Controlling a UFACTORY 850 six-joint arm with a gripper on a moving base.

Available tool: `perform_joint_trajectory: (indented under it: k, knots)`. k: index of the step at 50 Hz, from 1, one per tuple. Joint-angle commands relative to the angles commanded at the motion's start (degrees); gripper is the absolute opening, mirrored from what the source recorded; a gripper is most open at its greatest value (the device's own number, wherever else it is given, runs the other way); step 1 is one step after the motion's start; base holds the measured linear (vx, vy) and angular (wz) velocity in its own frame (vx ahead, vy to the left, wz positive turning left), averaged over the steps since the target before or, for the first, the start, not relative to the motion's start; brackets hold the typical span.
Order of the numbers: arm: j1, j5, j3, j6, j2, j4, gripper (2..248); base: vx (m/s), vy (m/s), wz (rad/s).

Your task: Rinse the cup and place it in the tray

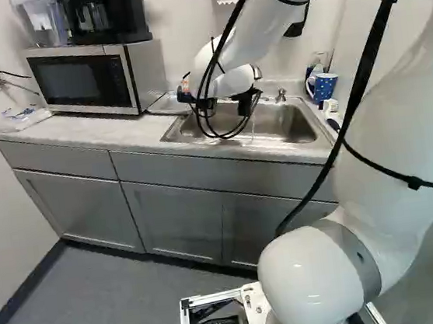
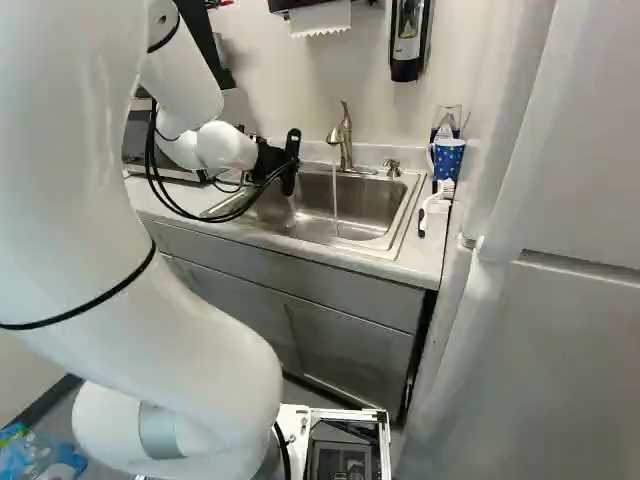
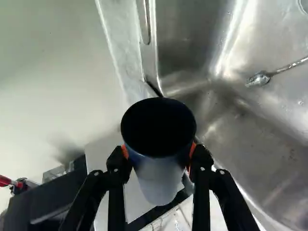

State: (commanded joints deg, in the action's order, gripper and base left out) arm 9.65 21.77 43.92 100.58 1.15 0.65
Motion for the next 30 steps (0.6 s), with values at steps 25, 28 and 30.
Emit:
perform_joint_trajectory:
  k: [25,28,30]
  knots:
    - [0.0,0.0,0.0,-15.1,0.0,0.0,125,0.0,0.0,0.0]
    - [0.0,0.0,0.0,-16.9,0.0,0.0,125,0.0,0.0,0.0]
    - [0.0,0.0,0.0,-18.1,0.0,0.0,125,0.0,0.0,0.0]
